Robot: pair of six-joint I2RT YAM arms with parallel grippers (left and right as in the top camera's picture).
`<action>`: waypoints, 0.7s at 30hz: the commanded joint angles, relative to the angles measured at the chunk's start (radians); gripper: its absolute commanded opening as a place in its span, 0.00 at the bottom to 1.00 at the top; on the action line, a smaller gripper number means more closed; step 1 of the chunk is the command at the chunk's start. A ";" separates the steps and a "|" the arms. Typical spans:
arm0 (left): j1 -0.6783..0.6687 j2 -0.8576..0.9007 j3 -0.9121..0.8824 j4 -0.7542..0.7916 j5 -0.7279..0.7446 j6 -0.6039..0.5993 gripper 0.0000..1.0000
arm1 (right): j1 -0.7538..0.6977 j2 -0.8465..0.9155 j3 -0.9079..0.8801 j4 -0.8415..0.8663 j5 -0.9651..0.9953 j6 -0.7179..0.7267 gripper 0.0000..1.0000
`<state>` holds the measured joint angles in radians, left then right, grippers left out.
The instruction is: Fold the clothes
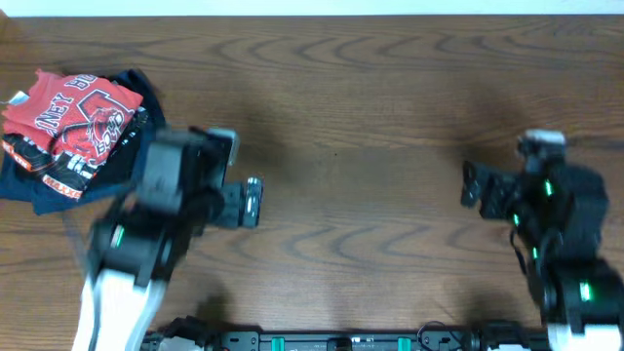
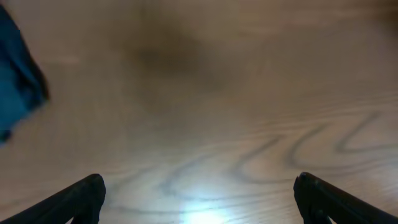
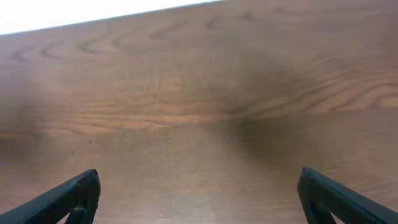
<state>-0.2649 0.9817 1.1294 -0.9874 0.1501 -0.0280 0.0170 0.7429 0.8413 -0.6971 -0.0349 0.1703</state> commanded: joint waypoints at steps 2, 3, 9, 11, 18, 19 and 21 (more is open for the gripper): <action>-0.029 -0.185 -0.092 0.030 -0.062 -0.019 0.98 | -0.002 -0.174 -0.100 -0.048 0.039 -0.018 0.99; -0.029 -0.219 -0.115 0.042 -0.062 -0.019 0.98 | -0.002 -0.207 -0.116 -0.060 0.039 -0.018 0.99; -0.029 -0.312 -0.181 0.095 -0.062 -0.019 0.98 | -0.002 -0.290 -0.150 -0.148 -0.003 -0.007 0.99; -0.029 -0.311 -0.181 0.094 -0.061 -0.019 0.98 | -0.002 -0.288 -0.150 -0.177 -0.002 -0.007 0.99; -0.029 -0.309 -0.181 0.092 -0.061 -0.019 0.98 | -0.002 -0.288 -0.150 -0.274 -0.002 -0.007 0.99; -0.029 -0.309 -0.181 0.092 -0.061 -0.019 0.98 | -0.002 -0.288 -0.150 -0.285 -0.002 -0.007 0.99; -0.029 -0.309 -0.181 0.092 -0.061 -0.019 0.98 | -0.002 -0.288 -0.150 -0.305 -0.002 -0.007 0.99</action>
<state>-0.2901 0.6769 0.9501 -0.8997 0.1001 -0.0303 0.0170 0.4599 0.6960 -0.9890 -0.0299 0.1707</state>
